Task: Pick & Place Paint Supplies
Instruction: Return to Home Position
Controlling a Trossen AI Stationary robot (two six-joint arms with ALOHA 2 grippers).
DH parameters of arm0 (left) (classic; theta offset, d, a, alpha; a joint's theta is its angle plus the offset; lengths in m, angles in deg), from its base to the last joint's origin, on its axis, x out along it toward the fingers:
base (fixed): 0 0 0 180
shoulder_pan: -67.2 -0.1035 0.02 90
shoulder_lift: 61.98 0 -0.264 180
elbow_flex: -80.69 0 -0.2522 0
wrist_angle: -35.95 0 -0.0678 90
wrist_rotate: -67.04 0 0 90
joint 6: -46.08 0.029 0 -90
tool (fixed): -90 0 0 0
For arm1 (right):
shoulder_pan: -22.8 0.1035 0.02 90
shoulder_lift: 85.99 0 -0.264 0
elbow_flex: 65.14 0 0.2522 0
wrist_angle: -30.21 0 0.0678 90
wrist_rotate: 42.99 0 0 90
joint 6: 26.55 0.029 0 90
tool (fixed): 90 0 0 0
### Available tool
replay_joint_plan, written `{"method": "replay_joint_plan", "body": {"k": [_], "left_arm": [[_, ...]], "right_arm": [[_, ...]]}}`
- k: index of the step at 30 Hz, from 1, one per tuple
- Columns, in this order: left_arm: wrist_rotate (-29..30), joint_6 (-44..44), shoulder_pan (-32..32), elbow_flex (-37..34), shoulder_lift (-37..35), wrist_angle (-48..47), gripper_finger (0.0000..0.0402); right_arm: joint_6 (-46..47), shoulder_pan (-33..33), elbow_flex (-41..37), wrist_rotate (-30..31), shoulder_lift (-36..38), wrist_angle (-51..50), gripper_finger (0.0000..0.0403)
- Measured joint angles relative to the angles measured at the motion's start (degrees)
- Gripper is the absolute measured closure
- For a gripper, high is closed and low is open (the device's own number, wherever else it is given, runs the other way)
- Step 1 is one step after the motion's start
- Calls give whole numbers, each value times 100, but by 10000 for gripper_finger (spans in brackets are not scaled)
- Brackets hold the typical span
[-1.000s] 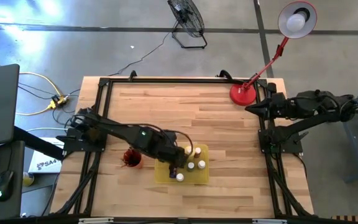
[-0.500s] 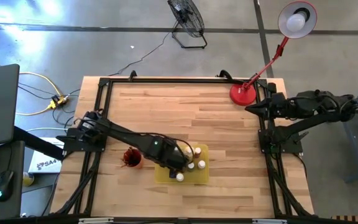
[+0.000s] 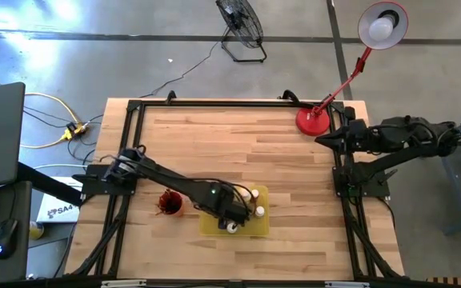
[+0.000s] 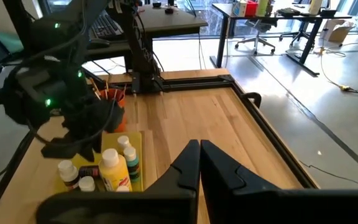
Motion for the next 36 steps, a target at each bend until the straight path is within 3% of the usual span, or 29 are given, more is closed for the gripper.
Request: {"method": "replay_joint_plan", "body": {"k": [16, 22, 36], "left_arm": [[-227, 87, 9, -334, 156, -124, 277], [-214, 419, 4, -359, 154, 155, 318], [-50, 818, 5, -361, 154, -170, 396]], "right_arm": [[1, 0, 0, -1, -97, -3, 400], [1, 0, 0, -1, -97, -3, 400], [5, 0, 0, -2, -97, -2, 399]]}}
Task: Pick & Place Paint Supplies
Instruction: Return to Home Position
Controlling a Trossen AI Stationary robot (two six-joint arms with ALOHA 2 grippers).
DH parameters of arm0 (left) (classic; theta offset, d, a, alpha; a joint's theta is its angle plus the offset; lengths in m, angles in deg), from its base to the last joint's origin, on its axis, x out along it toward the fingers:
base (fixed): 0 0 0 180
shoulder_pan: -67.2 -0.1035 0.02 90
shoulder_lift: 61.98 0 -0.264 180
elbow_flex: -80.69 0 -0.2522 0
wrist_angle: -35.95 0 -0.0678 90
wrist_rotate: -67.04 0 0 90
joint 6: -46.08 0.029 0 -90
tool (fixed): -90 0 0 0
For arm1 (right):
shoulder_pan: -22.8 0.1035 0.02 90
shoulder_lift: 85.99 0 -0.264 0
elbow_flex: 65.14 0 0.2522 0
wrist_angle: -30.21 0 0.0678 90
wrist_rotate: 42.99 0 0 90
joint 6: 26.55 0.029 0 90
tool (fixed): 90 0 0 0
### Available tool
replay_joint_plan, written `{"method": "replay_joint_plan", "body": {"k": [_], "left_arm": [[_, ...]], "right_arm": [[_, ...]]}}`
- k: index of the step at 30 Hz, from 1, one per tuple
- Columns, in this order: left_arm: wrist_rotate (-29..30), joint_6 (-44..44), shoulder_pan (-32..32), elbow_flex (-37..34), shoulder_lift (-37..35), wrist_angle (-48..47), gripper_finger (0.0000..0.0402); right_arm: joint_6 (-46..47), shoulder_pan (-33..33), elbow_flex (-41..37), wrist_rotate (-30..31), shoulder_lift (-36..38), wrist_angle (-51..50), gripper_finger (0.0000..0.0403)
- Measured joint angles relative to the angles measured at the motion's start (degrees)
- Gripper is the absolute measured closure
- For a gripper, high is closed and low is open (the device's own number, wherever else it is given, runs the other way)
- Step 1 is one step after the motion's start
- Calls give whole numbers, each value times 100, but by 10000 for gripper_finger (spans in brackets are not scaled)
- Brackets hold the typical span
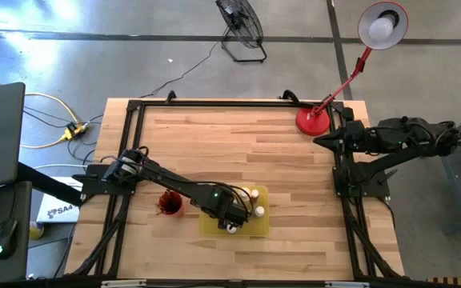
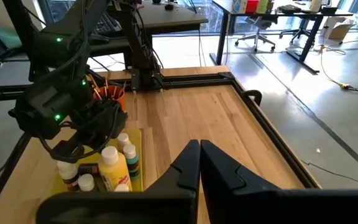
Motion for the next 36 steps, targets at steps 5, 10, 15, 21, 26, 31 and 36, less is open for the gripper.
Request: {"method": "replay_joint_plan", "body": {"k": [5, 10, 15, 21, 26, 31, 36], "left_arm": [[35, 151, 0, 0, 0, -148, 400], [-80, 270, 1, 0, -138, -164, 401], [-85, 502, 16, 0, -513, 14, 401], [443, 1134, 35, 4, -923, -292, 401], [741, 1564, 35, 4, -1049, -1020, 401], [872, 1920, 39, 2, -1054, -1538, 401], [1170, 2157, 39, -258, -1469, -2139, 401]], "right_arm": [[18, 0, 0, -2, 0, -2, 399], [18, -1, 0, 0, -8, 2, 399], [16, -2, 0, 0, -35, 84, 399], [4, 0, 0, 2, -79, 301, 399], [121, -2, 0, 5, -122, 418, 399], [319, -1, 0, 162, -204, 529, 399], [467, -4, 0, 675, -396, 648, 399]]}}
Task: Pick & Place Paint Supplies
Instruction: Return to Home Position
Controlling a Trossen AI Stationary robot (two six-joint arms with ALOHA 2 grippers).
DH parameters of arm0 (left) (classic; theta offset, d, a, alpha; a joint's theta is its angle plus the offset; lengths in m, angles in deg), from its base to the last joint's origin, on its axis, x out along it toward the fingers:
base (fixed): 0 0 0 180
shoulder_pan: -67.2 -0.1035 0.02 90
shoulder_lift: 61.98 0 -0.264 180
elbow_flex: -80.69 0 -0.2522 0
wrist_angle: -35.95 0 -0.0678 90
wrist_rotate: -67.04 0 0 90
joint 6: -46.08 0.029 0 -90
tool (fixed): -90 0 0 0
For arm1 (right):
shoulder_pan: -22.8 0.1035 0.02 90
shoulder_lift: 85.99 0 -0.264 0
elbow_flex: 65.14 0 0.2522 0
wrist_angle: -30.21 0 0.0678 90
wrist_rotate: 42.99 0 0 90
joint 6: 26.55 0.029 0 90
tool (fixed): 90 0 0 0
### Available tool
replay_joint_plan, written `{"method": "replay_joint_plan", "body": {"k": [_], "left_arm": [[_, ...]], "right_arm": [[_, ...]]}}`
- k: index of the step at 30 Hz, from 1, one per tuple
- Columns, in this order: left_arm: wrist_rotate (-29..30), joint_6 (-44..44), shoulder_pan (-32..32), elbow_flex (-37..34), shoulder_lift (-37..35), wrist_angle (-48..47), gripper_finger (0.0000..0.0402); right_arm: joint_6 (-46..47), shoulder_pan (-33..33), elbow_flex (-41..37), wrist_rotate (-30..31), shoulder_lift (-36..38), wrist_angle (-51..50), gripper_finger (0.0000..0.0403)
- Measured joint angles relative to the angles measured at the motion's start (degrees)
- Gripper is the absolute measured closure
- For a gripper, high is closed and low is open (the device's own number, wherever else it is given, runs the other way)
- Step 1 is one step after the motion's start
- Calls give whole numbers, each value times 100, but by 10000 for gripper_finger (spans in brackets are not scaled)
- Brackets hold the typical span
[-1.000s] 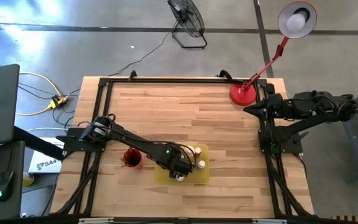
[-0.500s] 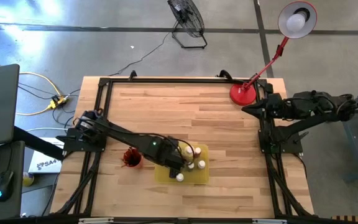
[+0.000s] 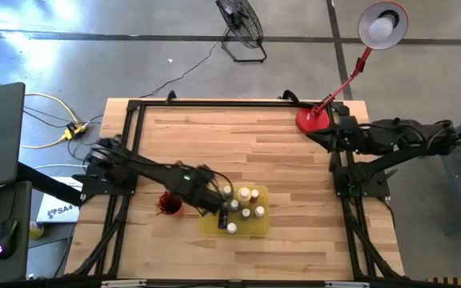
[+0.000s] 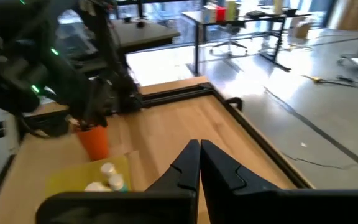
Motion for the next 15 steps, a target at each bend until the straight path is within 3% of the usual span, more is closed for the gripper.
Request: {"method": "replay_joint_plan", "body": {"k": [3, 8, 10, 15], "left_arm": [[103, -92, 0, -850, -746, 457, 401], [-128, 663, -2, -2440, -1879, 2849, 401], [-313, 936, -48, -2745, -2049, 3658, 401], [-1486, 219, -320, -2852, -1875, 3868, 401]], "right_arm": [[41, -35, 0, 211, -140, 90, 399], [36, -260, -2, 228, -415, 461, 399], [13, -363, -2, 195, -502, 493, 399], [131, -602, -2, -137, -625, 471, 398]]}}
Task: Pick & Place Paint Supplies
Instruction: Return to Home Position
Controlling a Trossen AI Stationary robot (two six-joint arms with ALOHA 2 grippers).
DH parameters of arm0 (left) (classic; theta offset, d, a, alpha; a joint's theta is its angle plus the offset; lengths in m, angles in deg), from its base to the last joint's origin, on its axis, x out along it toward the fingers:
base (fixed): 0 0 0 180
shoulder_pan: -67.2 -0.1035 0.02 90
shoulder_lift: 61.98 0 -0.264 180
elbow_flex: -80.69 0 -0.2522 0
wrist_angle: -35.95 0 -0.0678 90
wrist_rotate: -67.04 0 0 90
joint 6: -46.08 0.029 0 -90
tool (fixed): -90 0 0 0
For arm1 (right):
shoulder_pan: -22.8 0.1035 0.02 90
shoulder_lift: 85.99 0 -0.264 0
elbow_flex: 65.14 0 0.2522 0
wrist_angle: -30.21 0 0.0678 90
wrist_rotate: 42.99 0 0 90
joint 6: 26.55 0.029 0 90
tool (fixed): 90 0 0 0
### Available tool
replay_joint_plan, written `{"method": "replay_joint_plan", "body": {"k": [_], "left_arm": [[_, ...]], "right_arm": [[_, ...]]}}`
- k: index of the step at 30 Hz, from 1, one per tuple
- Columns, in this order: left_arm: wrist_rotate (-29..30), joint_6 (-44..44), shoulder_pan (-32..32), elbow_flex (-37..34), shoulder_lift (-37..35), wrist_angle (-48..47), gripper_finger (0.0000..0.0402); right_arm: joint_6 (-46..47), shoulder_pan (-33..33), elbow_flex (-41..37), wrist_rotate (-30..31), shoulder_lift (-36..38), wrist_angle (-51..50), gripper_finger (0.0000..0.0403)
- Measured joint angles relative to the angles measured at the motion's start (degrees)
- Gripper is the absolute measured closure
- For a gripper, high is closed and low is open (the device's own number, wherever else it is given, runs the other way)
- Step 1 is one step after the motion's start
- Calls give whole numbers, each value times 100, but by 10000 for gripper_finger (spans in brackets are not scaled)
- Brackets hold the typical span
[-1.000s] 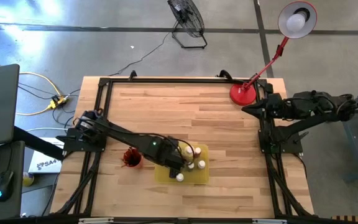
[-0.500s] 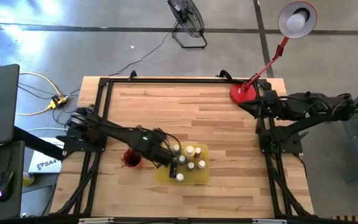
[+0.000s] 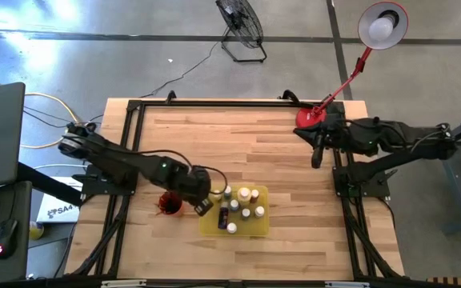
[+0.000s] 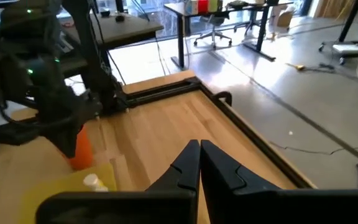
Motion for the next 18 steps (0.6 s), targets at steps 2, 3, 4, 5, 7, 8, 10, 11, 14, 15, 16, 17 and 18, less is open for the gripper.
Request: {"method": "replay_joint_plan", "body": {"k": [2, 3, 4, 5, 7, 8, 10, 11, 14, 15, 16, 17, 18], "left_arm": [[-189, -539, -32, 0, 81, 224, 401], [-194, -714, -28, 0, 113, 475, 401], [-172, -779, -20, 0, 133, 768, 401], [-102, -801, -18, 0, 142, 1089, 401], [20, -898, -14, 2, 149, 1649, 401], [99, -1015, -17, 10, 200, 1808, 401], [288, -1308, -19, 20, 317, 1938, 401], [322, -1465, -21, -4, 348, 1809, 401], [142, -1926, -20, 15, 540, 1805, 401], [10, -2017, -14, 7, 583, 1717, 401], [-110, -2092, -7, -1, 655, 1689, 401], [-201, -2125, -5, 2, 749, 1859, 401], [-236, -2132, -1, 12, 827, 2054, 401]], "right_arm": [[1, -72, 0, -186, -6, -57, 399], [-3, -91, 0, -297, -6, -67, 398], [-3, -113, 0, -415, -3, -73, 398], [-3, -135, 0, -517, 1, -107, 398], [-28, -170, 0, -646, 15, -201, 398], [-44, -188, 0, -695, 26, -231, 398], [-92, -206, 0, -826, 60, -373, 398], [-128, -220, 0, -889, 66, -400, 398], [-180, -220, 0, -906, 76, -476, 398], [-196, -220, 0, -907, 79, -479, 398], [-198, -220, 0, -907, 89, -476, 398], [-198, -220, 0, -903, 105, -493, 398], [-200, -220, 0, -898, 114, -529, 398]]}}
